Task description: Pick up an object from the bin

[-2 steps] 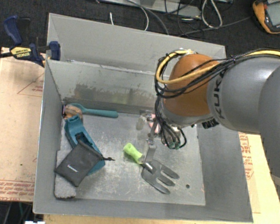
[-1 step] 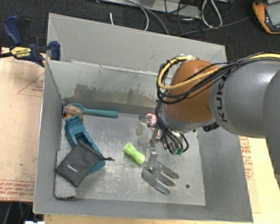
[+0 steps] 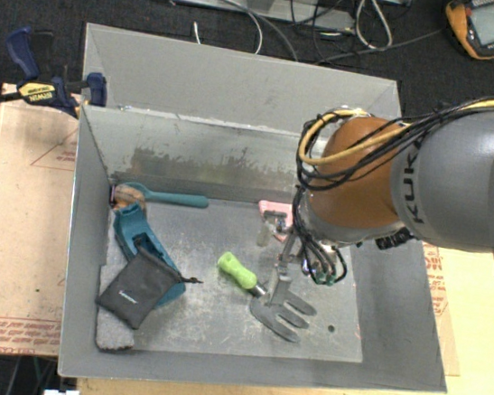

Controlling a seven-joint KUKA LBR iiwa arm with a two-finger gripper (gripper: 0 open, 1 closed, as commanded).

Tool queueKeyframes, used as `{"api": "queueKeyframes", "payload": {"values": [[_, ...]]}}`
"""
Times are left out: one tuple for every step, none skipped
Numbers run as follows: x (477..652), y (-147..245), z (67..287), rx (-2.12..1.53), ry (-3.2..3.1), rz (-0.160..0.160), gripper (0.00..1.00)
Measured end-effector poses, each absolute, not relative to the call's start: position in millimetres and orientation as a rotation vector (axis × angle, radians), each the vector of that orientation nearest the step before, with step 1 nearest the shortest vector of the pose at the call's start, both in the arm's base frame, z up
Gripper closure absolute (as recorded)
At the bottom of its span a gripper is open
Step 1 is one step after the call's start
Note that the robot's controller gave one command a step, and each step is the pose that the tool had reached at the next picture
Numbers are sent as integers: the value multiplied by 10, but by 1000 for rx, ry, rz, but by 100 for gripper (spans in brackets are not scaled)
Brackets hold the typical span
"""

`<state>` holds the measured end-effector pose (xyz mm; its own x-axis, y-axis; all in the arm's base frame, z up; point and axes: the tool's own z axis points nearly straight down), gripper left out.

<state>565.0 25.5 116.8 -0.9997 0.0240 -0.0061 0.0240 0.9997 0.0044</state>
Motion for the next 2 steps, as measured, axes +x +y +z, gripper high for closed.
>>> {"api": "queueKeyframes", "payload": {"values": [[5601, 235, 1193, -34, 3137, 6, 0], [5466, 61, 822, 100, 3131, 8, 0]]}}
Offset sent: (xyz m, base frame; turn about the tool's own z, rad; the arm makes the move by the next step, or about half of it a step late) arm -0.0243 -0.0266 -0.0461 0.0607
